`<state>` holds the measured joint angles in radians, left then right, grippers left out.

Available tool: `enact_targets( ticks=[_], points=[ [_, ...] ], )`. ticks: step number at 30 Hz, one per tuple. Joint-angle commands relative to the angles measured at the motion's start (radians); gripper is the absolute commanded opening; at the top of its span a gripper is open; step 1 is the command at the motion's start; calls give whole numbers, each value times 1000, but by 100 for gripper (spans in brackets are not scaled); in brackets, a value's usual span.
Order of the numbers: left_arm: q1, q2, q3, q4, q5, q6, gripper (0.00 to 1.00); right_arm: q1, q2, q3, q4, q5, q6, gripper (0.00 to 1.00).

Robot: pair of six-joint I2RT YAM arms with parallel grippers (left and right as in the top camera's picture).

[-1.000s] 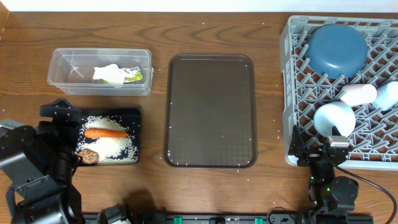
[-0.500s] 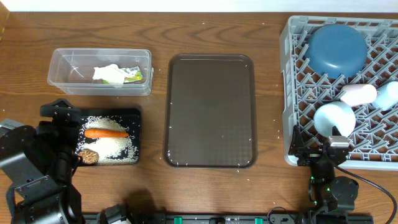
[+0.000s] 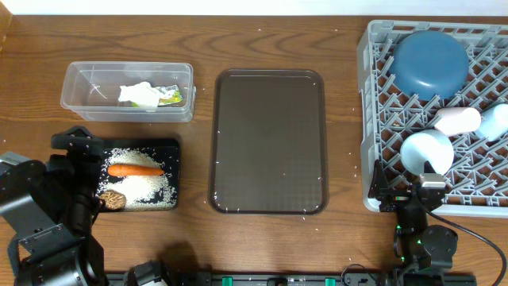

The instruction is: Sort waste into correct bins and load items into the dishwasher rack

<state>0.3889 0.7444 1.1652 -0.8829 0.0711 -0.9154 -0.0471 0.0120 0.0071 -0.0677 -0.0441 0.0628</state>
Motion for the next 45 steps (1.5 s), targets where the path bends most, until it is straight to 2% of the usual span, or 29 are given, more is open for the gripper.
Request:
enact_targets(
  ticks=[1,4,11,17,20,27,38,43,45],
  points=[
    [-2,-1,0,2,-12,14,98,-10,-7,-2,-6,17,-16,99],
    [-2,-1,0,-3,-13,25,98,-10,-7,-2,-5,17,-16,99],
    [-47,-3,-1,-122,-34,59,98,-10,-7,-2,-6,17,-16,99],
    [-212,-6,-63,-85,-35,440,98,-10,-7,-2,-6,17,-16,99],
    [-292,-32,-158,48,-35,608,98,-10,-7,-2,-6,17,-16,99],
    [-358,-162,-460,369,-34,763,98,-10,-7,-2,-5,17,-16,99],
    [-360,-468,-924,767,-27,844,98,-10,-7,-2,-6,17,-16,99],
    [-360,-560,-1086,960,-27,843,98,-10,-7,-2,-6,17,-16,99],
    [-360,-589,-1122,993,-27,844,98,-10,-7,-2,-6,17,-16,99]
  ],
)
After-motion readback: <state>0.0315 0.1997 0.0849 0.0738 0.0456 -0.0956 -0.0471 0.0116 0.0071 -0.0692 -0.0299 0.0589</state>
